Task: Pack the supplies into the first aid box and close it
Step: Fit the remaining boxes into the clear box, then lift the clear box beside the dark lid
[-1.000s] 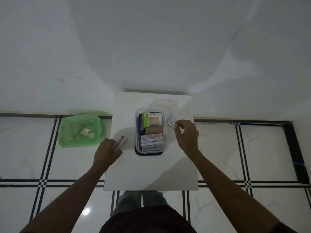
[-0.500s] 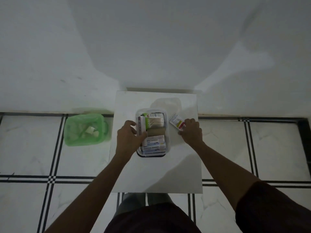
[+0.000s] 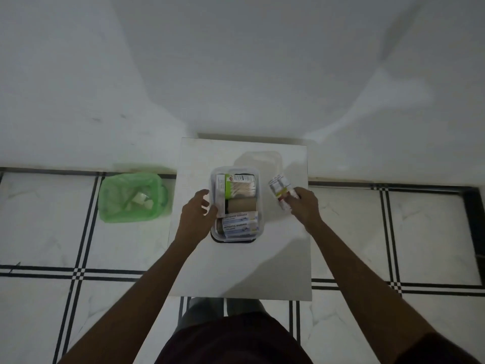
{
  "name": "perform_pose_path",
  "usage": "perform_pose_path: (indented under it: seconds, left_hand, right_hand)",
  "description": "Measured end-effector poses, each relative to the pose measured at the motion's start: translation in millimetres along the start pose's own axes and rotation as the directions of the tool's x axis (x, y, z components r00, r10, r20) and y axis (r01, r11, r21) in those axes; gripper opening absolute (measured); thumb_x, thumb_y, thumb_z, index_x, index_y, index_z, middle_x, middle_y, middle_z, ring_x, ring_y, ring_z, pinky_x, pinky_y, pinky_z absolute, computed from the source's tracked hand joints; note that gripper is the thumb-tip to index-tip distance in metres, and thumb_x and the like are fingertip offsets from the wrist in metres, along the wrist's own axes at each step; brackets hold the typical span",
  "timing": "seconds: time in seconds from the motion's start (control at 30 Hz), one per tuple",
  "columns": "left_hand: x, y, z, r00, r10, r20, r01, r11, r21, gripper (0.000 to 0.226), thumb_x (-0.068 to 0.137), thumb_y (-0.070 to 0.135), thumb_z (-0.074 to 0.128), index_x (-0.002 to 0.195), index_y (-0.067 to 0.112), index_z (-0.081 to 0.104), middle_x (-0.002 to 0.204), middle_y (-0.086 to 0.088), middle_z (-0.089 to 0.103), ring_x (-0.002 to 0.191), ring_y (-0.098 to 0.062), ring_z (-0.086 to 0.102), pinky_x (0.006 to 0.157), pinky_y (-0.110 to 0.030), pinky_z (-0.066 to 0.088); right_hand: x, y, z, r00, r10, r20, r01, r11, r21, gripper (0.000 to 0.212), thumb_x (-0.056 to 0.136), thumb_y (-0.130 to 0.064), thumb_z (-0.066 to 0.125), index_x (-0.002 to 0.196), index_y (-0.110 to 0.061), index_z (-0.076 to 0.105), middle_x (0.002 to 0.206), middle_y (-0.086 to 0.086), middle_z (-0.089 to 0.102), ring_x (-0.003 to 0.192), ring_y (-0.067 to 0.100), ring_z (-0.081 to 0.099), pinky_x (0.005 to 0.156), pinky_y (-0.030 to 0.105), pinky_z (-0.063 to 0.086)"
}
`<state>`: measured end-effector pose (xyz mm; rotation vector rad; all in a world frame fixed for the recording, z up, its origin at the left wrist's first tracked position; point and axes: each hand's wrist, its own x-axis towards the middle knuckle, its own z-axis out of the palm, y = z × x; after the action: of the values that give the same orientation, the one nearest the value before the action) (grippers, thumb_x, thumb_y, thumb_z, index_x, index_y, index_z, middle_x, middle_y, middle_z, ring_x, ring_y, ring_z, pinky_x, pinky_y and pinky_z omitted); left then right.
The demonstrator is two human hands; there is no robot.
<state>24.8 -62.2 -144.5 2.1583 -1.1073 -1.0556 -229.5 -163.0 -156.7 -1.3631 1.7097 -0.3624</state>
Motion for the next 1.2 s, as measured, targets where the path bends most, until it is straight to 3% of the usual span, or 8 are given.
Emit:
perform_pose_path:
  seconds: [0.17,0.3,0.4,0.57,0.8,0.93,1.1,1.2]
  left_hand:
    - [-4,-4,-6,0.979,-0.032,0.203,0.042,0.998,-0.044,0.046,0.09,0.022,0.054,0.136,0.017,0.045,0.109,-0.012,0.066,0.095,-0.028,0.066,0.078,-0.048,0.058]
    - [-4,-3,-11,0.973,-0.087,0.216,0.131,0.97,-0.203,0.041,0.088,0.014,0.055,0.129,0.015,0.054,0.105,-0.017,0.067,0.091,-0.027,0.067,0.066,-0.038,0.062]
    - [-7,-3,-10,0.977,-0.1,0.191,0.146,0.958,-0.246,0.036,0.089,0.01,0.057,0.125,0.011,0.058,0.103,-0.017,0.068,0.089,-0.026,0.068,0.062,-0.033,0.061]
    - [-10,-5,-11,0.981,-0.106,0.163,0.14,0.966,-0.217,0.035,0.086,0.012,0.06,0.122,0.013,0.059,0.105,-0.018,0.068,0.091,-0.029,0.068,0.071,-0.048,0.06]
    - [-9,8,-11,0.973,-0.015,0.229,0.035,0.996,-0.085,0.038,0.088,0.01,0.052,0.126,0.006,0.052,0.108,-0.022,0.067,0.093,-0.037,0.066,0.077,-0.054,0.057]
    - [-14,3,-25,0.984,0.01,0.176,0.008,0.995,-0.102,0.033,0.091,0.007,0.047,0.124,0.003,0.051,0.098,-0.019,0.068,0.079,-0.037,0.067,0.065,-0.055,0.058]
    - [-24,-26,-60,1.0,-0.011,0.028,0.014,0.994,-0.111,0.047,0.088,0.0,0.051,0.134,0.006,0.047,0.099,-0.02,0.07,0.076,-0.034,0.069,0.066,-0.055,0.058]
    - [-25,-38,-79,1.0,0.027,0.004,-0.026,0.998,-0.055,0.046,0.085,-0.003,0.052,0.13,0.006,0.052,0.089,-0.022,0.072,0.074,-0.033,0.069,0.067,-0.056,0.057]
  right_hand:
    - [-48,-53,-26,0.924,-0.201,0.325,0.165,0.977,0.137,0.016,0.096,-0.015,0.053,0.107,-0.011,0.064,0.081,-0.008,0.062,0.065,-0.008,0.058,0.057,0.005,0.042]
    - [-61,-75,3,0.766,-0.218,0.604,0.378,0.914,-0.149,0.033,0.101,-0.02,0.039,0.133,-0.022,0.049,0.118,-0.002,0.057,0.105,0.016,0.054,0.088,0.03,0.041]
    - [-54,-75,29,0.795,-0.159,0.586,0.495,0.727,-0.475,0.039,0.096,-0.02,0.041,0.133,-0.03,0.041,0.132,0.003,0.055,0.117,0.029,0.049,0.094,0.05,0.027]
    - [-56,-59,54,0.827,-0.411,0.382,0.539,0.389,-0.747,0.044,0.084,-0.023,0.056,0.126,-0.032,0.049,0.118,0.004,0.052,0.101,0.027,0.044,0.076,0.041,0.03]
    - [-77,-34,60,0.822,-0.568,0.035,0.46,0.628,-0.628,0.042,0.076,-0.03,0.071,0.114,-0.026,0.056,0.12,0.004,0.057,0.1,0.025,0.051,0.079,0.043,0.041]
    - [-77,-26,47,0.92,-0.217,-0.328,0.184,0.975,-0.128,0.03,0.09,-0.029,0.062,0.115,-0.014,0.058,0.113,0.007,0.06,0.107,0.026,0.054,0.082,0.037,0.043]
    - [-63,7,60,0.958,0.262,0.12,-0.253,0.964,-0.081,0.04,0.079,-0.035,0.074,0.098,-0.003,0.059,0.093,0.005,0.054,0.092,0.022,0.057,0.079,0.025,0.04]
    - [-59,8,82,0.947,0.316,0.058,-0.292,0.922,-0.254,0.05,0.074,-0.05,0.074,0.087,-0.007,0.051,0.09,0.01,0.052,0.089,0.027,0.058,0.079,0.036,0.047]
